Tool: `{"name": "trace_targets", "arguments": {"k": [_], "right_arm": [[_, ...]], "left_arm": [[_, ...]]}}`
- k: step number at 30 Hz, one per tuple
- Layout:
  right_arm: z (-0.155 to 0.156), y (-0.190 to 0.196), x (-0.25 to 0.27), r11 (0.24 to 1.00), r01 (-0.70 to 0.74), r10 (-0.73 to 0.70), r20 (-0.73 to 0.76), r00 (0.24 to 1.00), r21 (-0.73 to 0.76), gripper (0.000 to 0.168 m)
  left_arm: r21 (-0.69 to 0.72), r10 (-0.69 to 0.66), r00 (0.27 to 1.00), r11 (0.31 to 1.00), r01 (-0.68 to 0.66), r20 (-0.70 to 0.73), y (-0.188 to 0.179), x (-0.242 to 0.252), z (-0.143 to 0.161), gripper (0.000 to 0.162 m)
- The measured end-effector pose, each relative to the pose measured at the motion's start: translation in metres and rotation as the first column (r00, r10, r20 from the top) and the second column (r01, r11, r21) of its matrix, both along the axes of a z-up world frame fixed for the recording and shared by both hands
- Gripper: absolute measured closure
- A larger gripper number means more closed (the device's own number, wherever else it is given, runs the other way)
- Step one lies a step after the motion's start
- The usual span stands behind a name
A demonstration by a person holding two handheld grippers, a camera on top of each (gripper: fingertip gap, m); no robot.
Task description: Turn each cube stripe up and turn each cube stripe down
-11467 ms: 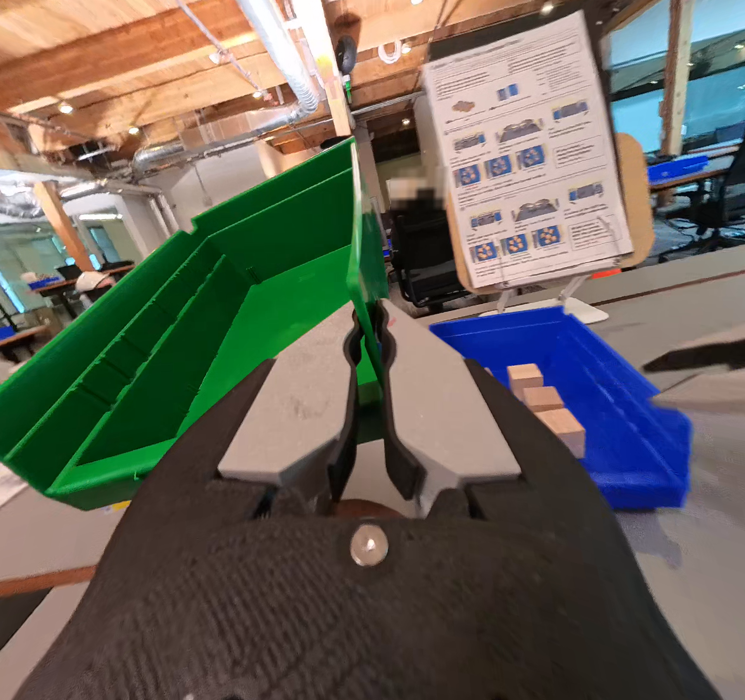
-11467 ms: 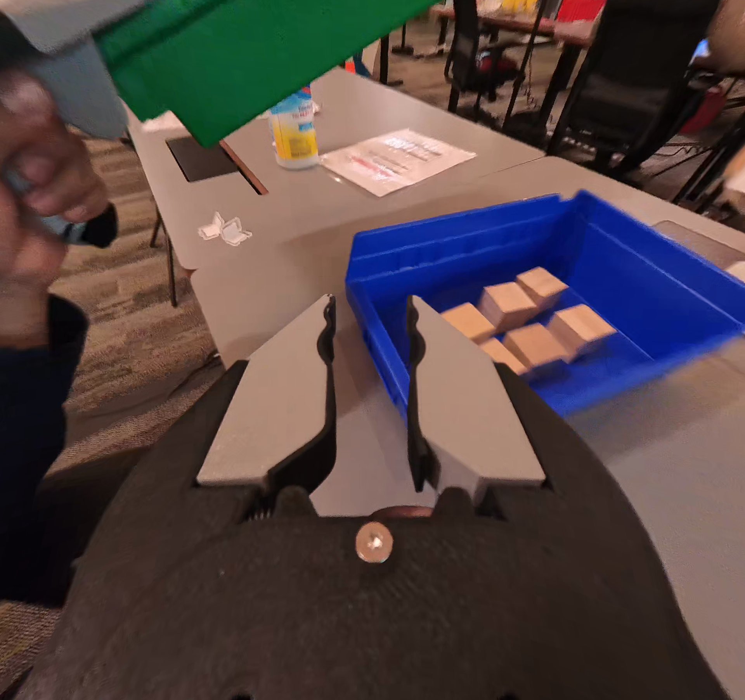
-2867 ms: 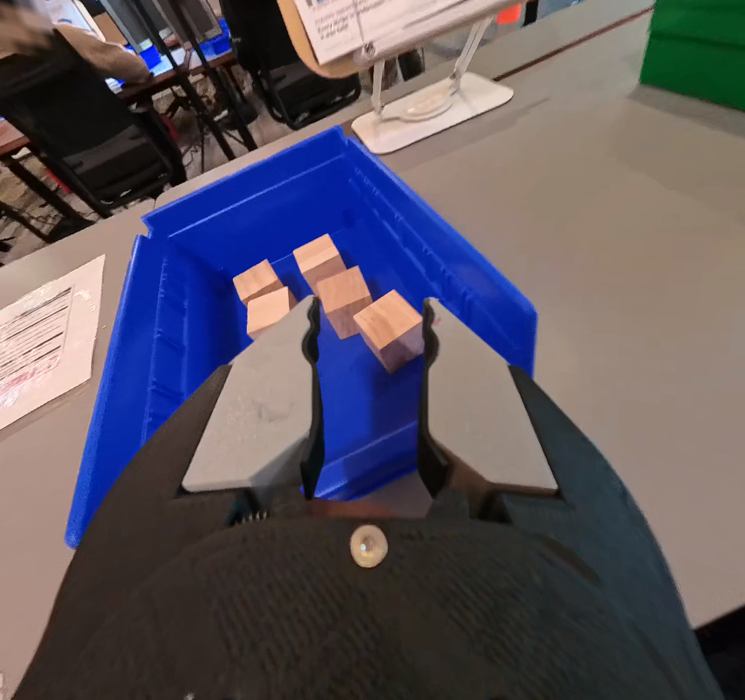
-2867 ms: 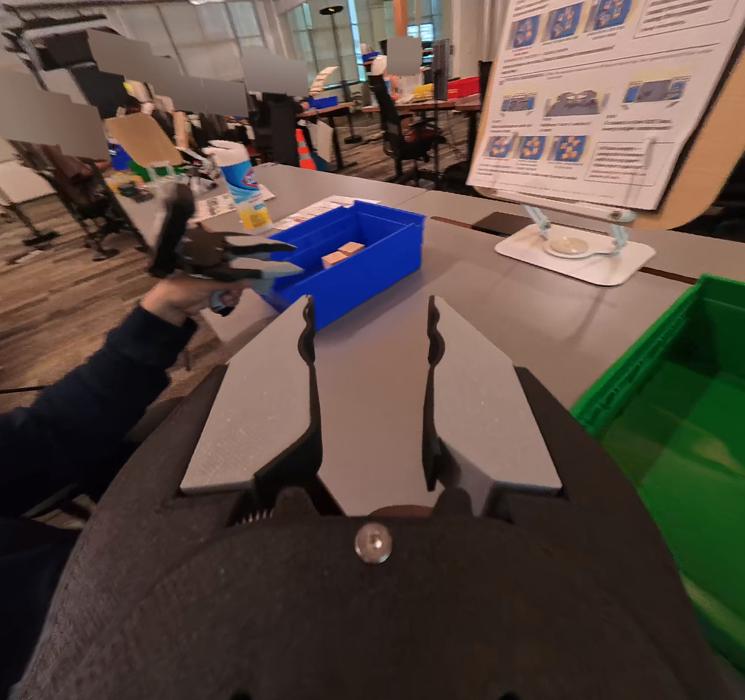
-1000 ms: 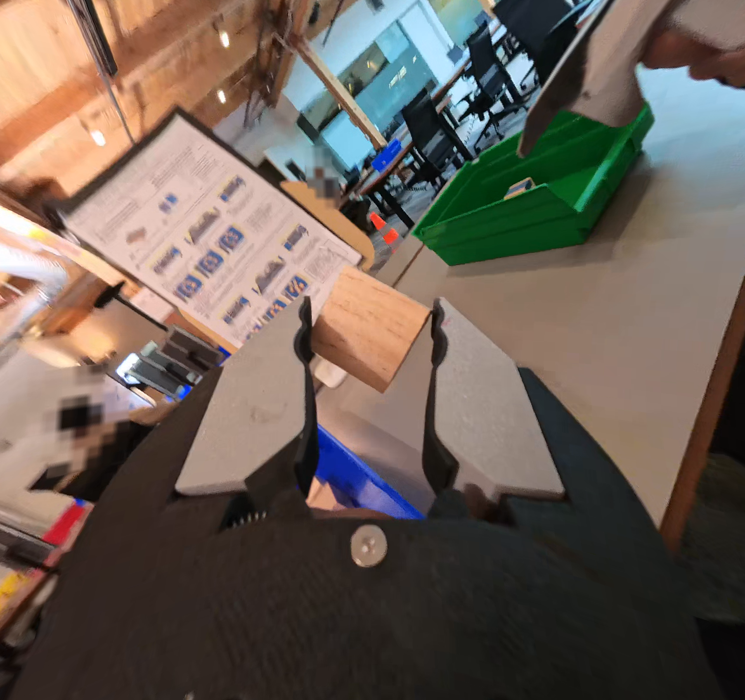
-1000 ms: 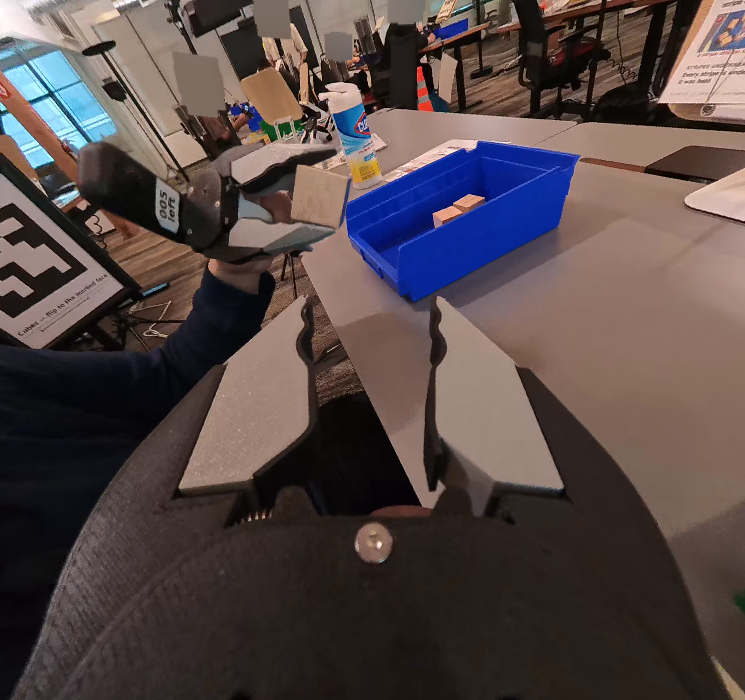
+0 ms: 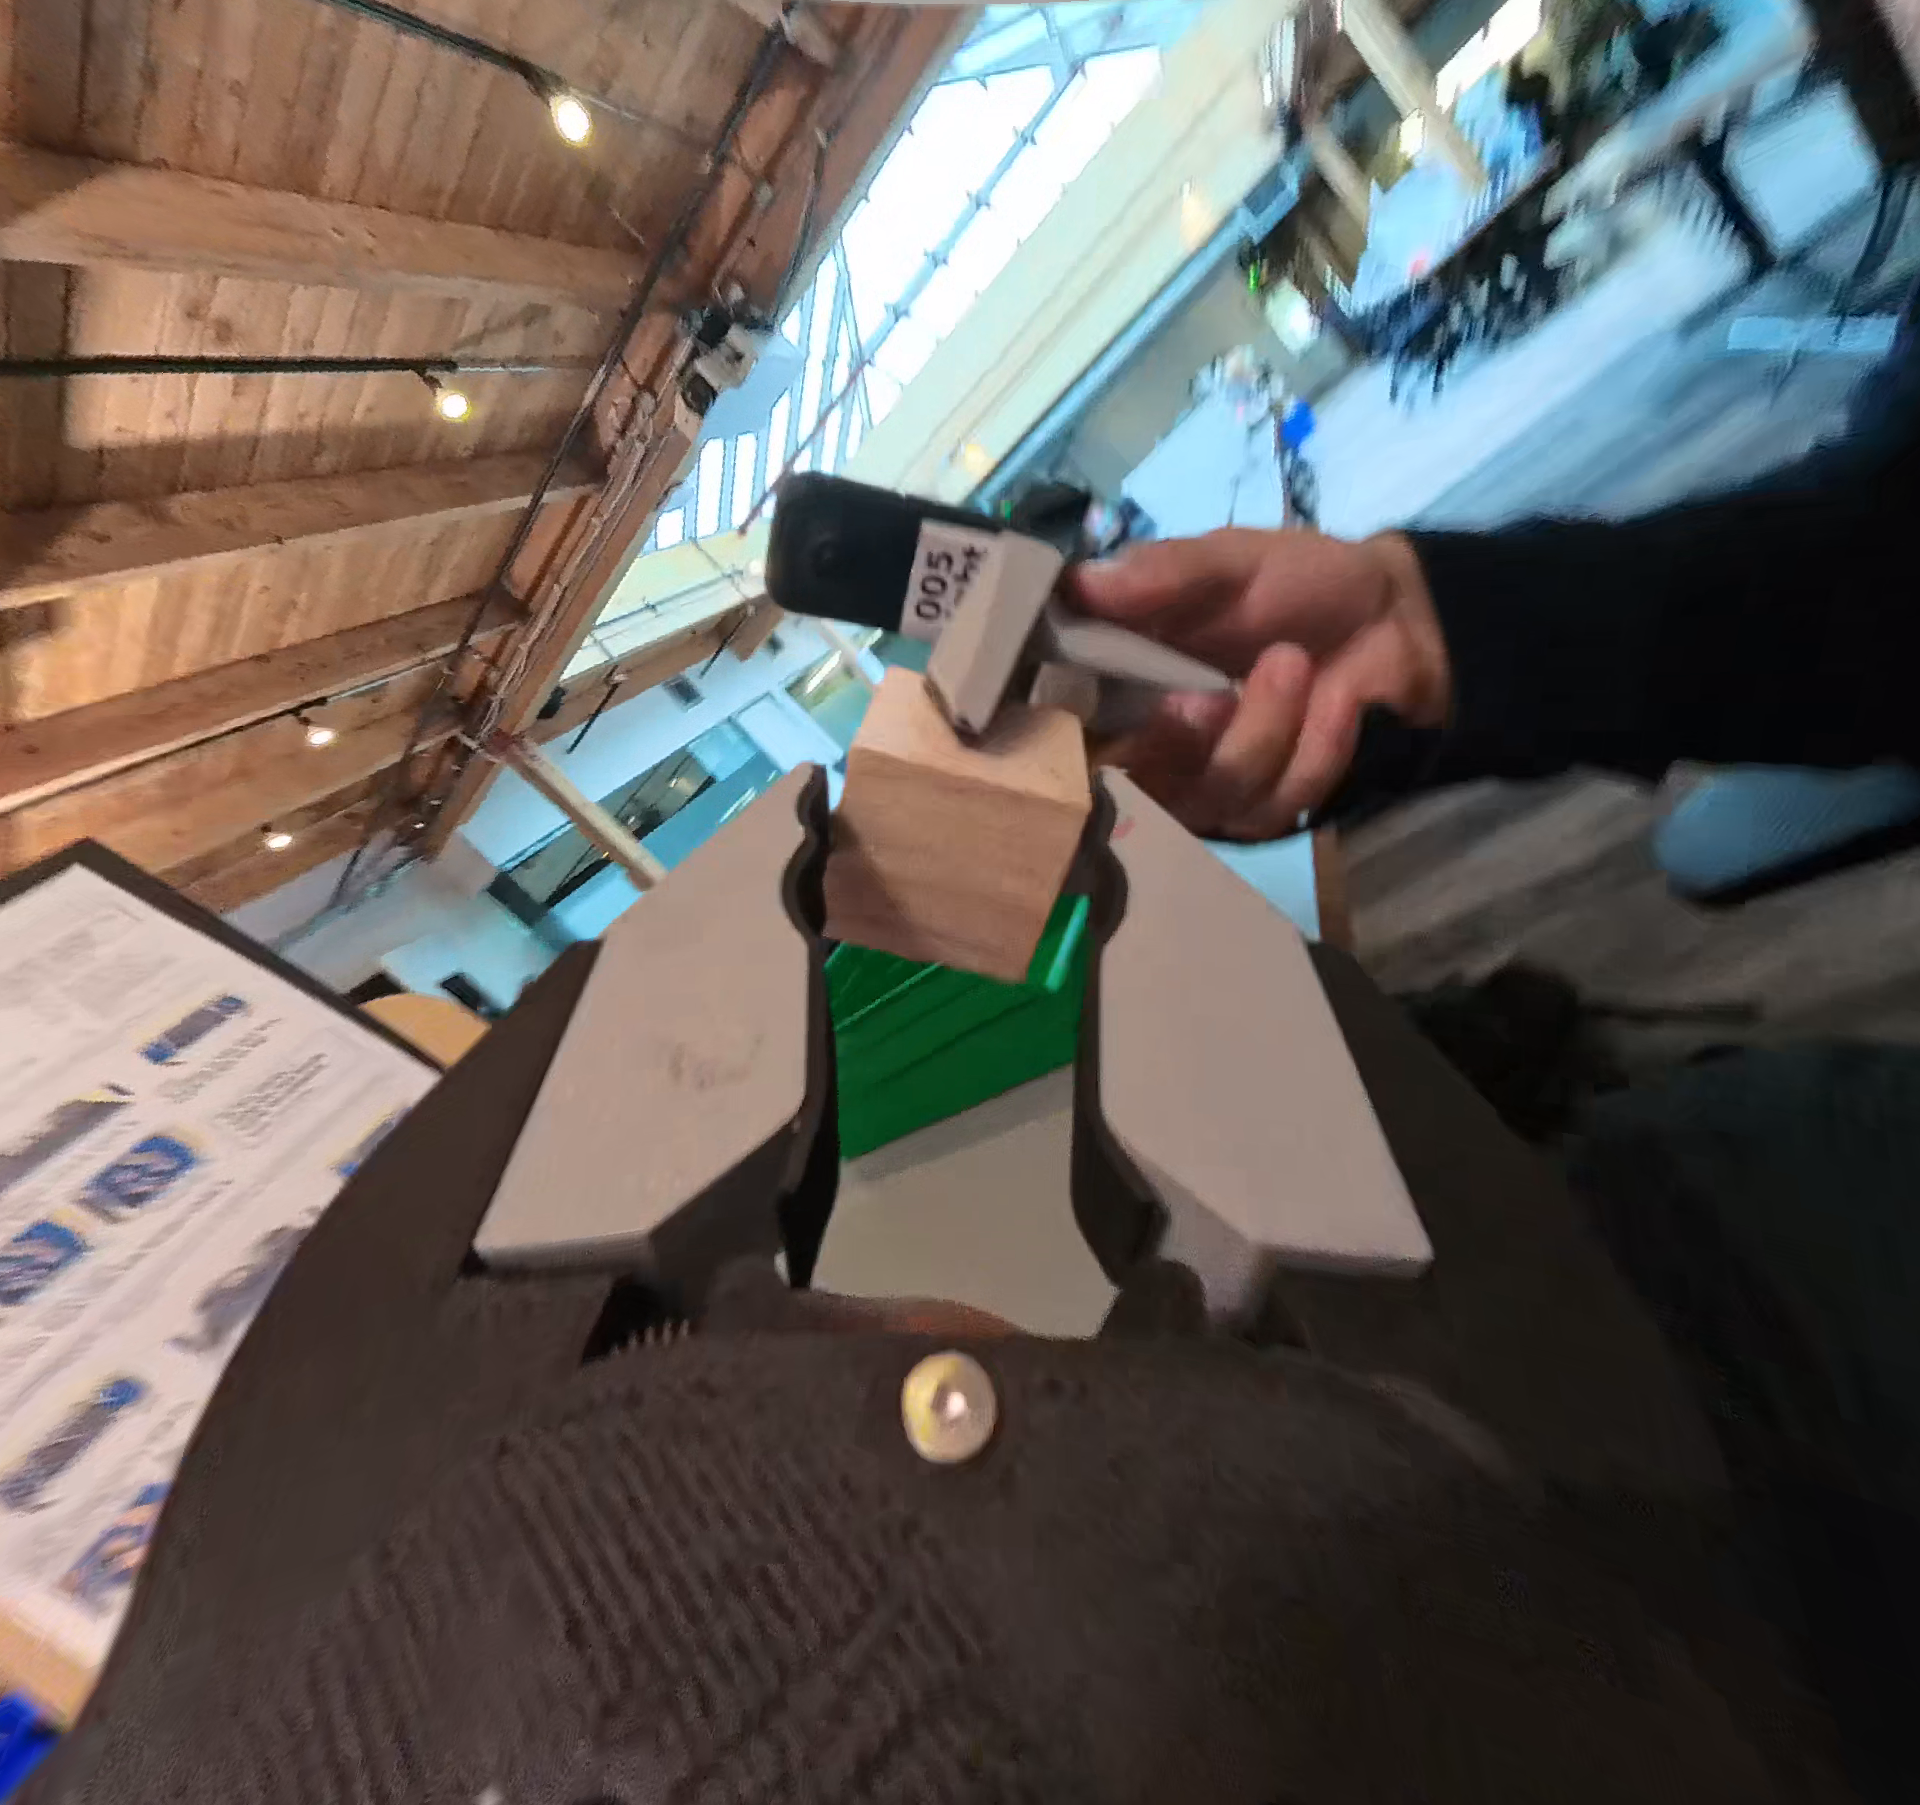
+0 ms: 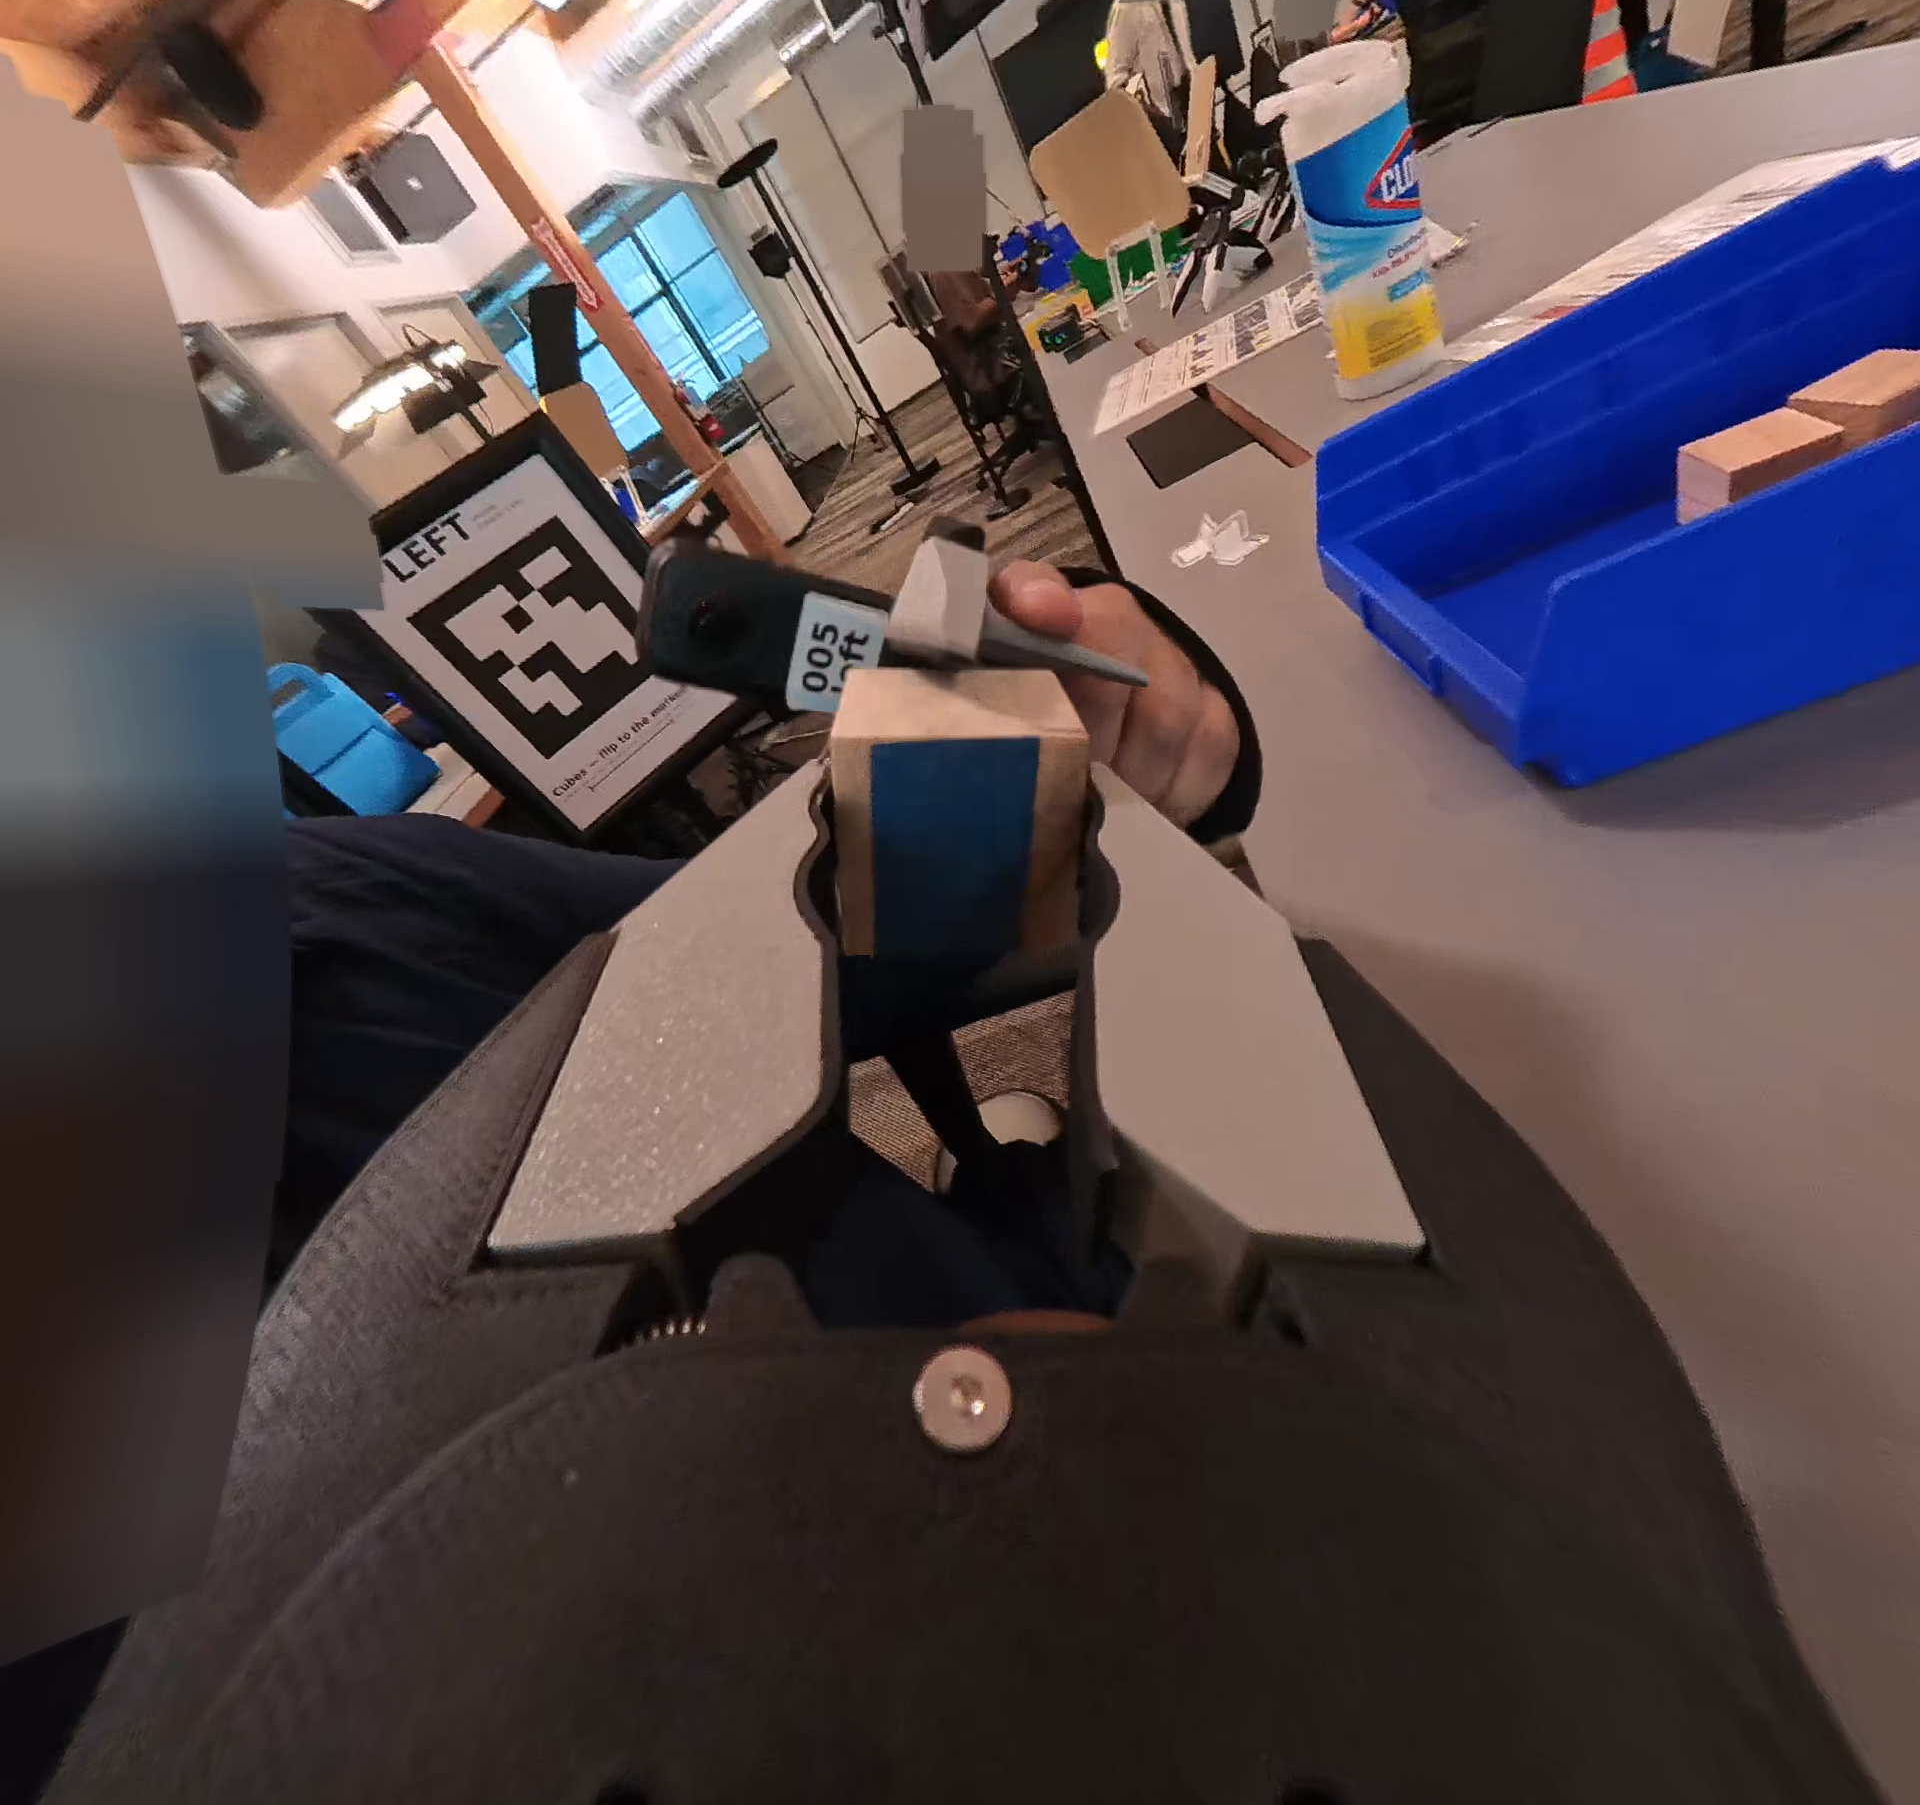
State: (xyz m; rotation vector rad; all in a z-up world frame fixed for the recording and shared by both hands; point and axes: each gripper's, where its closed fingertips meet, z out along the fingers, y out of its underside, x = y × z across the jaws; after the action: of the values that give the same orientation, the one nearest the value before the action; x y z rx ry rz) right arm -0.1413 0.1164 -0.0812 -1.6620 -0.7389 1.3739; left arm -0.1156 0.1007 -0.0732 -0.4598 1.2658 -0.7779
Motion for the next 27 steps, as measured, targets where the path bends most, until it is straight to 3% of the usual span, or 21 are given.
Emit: {"name": "trace_targets", "arguments": {"k": [4,11,16,24,27], "right_arm": [[-0.003,-0.002,0.003,0.999,-0.012,0.013,0.021,1.0,-0.032,0.126],[-0.005,0.007,0.005,0.998,0.048,-0.047,0.018,0.999,-0.043,0.127],[-0.007,0.002,0.003,1.0,0.008,-0.007,0.038,0.999,-0.03,0.127],[-0.037,-0.006,0.004,1.0,-0.031,0.029,0.257,0.966,0.003,0.124],[-0.034,-0.002,0.004,1.0,-0.016,0.014,0.235,0.972,0.005,0.124]], "left_arm": [[0.139,0.113,0.989,0.985,-0.099,-0.098,0.001,-0.002,-0.01,0.119],[0.328,0.335,0.938,0.899,-0.289,-0.091,0.017,0.004,-0.015,0.116],[0.35,0.325,0.937,0.899,-0.264,-0.128,0.013,0.003,-0.016,0.118],[0.368,0.289,0.922,0.911,-0.184,-0.256,0.01,0.0,-0.039,0.118],[0.35,0.29,0.928,0.916,-0.197,-0.235,0.013,0.0,-0.037,0.118]]}}
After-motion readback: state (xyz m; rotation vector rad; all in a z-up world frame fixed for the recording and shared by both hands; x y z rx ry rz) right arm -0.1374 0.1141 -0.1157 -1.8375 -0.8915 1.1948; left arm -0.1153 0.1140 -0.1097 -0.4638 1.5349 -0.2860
